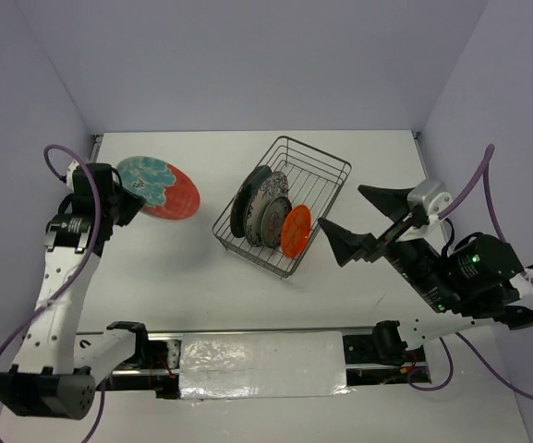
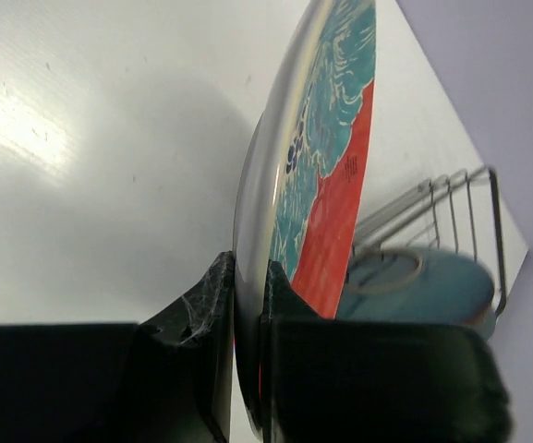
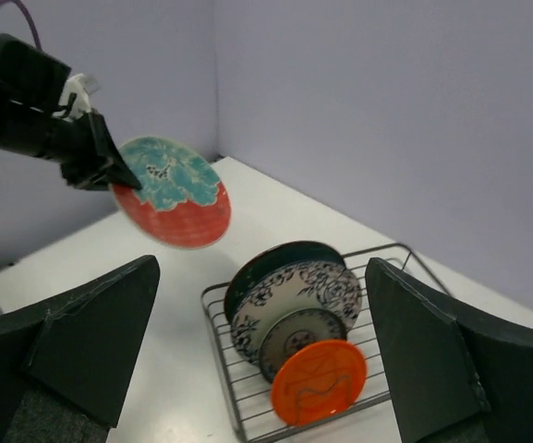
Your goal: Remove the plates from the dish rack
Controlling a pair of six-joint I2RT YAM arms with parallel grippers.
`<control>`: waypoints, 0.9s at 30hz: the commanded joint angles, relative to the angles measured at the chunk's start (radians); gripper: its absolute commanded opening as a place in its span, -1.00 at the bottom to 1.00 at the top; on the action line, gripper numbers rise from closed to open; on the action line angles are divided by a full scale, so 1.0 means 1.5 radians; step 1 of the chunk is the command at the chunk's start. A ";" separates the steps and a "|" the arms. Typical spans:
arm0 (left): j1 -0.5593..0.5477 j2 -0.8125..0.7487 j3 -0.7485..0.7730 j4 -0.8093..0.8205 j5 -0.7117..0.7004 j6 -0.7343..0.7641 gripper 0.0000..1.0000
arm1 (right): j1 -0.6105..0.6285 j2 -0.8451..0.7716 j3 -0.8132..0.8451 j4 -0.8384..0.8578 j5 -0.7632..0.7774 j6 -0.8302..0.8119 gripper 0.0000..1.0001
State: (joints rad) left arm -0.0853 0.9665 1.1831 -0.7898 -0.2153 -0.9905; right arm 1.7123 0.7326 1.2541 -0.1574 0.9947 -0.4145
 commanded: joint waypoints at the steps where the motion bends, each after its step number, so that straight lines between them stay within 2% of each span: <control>1: 0.093 0.029 -0.003 0.283 0.091 -0.003 -1.00 | 0.005 0.009 -0.010 -0.110 0.019 0.147 0.99; 3: 0.138 0.091 -0.027 0.356 0.143 -0.013 -1.00 | 0.005 0.010 -0.013 -0.122 0.025 0.170 1.00; 4: 0.149 0.111 -0.052 0.397 0.200 -0.022 -1.00 | 0.006 0.011 -0.013 -0.133 0.021 0.174 1.00; 5: 0.162 0.150 -0.063 0.477 0.221 -0.030 -1.00 | 0.007 0.012 -0.014 -0.136 0.020 0.180 1.00; 6: 0.166 0.170 -0.069 0.510 0.232 -0.037 -1.00 | 0.007 0.014 -0.014 -0.142 0.018 0.186 1.00; 13: 0.179 0.344 -0.051 0.681 0.266 -0.051 -1.00 | 0.009 -0.001 -0.022 -0.181 -0.013 0.248 1.00; 18: 0.185 0.451 -0.039 0.733 0.267 -0.059 -1.00 | 0.008 -0.039 -0.054 -0.192 -0.022 0.308 1.00; 19: 0.185 0.461 -0.040 0.737 0.267 -0.059 -0.96 | 0.009 -0.043 -0.058 -0.202 -0.021 0.317 1.00; 20: 0.185 0.477 -0.044 0.744 0.266 -0.060 -0.71 | 0.009 -0.046 -0.060 -0.206 -0.011 0.334 1.00; 25: 0.190 0.517 -0.064 0.772 0.259 -0.067 -0.53 | 0.009 -0.048 -0.066 -0.210 0.008 0.348 1.00; 27: 0.195 0.526 -0.067 0.765 0.254 -0.065 -0.32 | 0.009 -0.037 -0.061 -0.213 0.018 0.355 1.00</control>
State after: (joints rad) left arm 0.1959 1.7821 1.0527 0.1375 0.1326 -1.0466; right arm 1.7187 0.6586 1.1641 -0.4675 0.9859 0.0734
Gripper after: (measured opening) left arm 0.321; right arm 0.997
